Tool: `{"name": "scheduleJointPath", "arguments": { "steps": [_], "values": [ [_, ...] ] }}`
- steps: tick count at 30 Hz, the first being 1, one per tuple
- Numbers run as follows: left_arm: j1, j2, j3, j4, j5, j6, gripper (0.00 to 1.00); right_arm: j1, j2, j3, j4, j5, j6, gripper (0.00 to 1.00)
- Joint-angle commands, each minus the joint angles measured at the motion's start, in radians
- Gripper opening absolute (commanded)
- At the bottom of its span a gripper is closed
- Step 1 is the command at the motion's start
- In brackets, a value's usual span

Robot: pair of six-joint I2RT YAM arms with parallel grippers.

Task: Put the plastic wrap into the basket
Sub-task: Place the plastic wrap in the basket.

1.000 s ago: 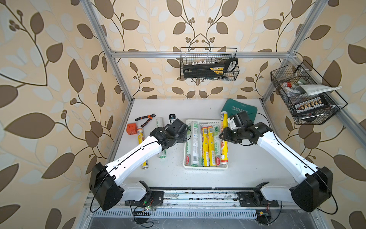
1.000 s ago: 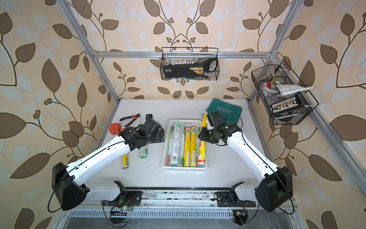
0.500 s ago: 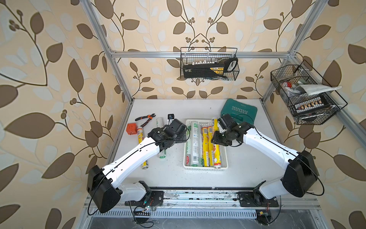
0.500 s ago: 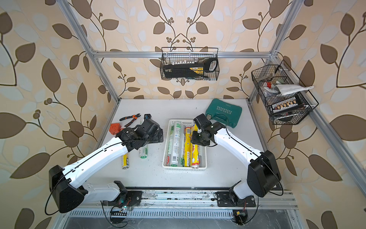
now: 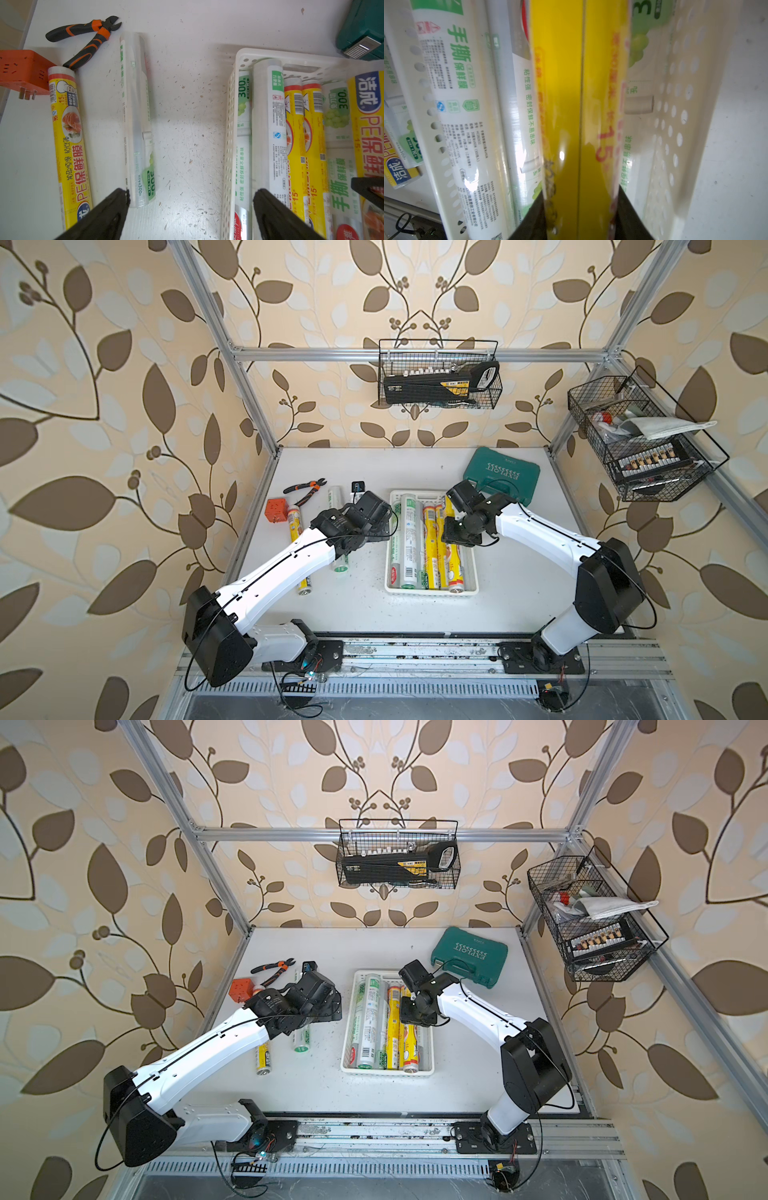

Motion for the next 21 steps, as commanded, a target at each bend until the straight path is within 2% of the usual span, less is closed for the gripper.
{"name": "scheduleJointPath", "arguments": {
  "steps": [1, 10, 17, 21],
  "values": [
    [0.015, -0.031, -0.006, 0.002, -0.014, -0.008, 0.99, 0.002, 0.029, 0.030, -0.002, 0.054, -0.024, 0.36],
    [0.017, -0.029, -0.011, 0.004, -0.006, -0.008, 0.99, 0.002, 0.087, 0.050, -0.002, 0.113, -0.027, 0.37],
    [0.017, -0.038, -0.015, 0.002, -0.013, -0.006, 0.99, 0.002, 0.107, 0.038, 0.035, 0.133, -0.023, 0.41],
    [0.017, -0.045, -0.019, 0.003, -0.016, -0.005, 0.99, 0.002, 0.103, 0.033, 0.029, 0.146, -0.023, 0.51]
  ]
}}
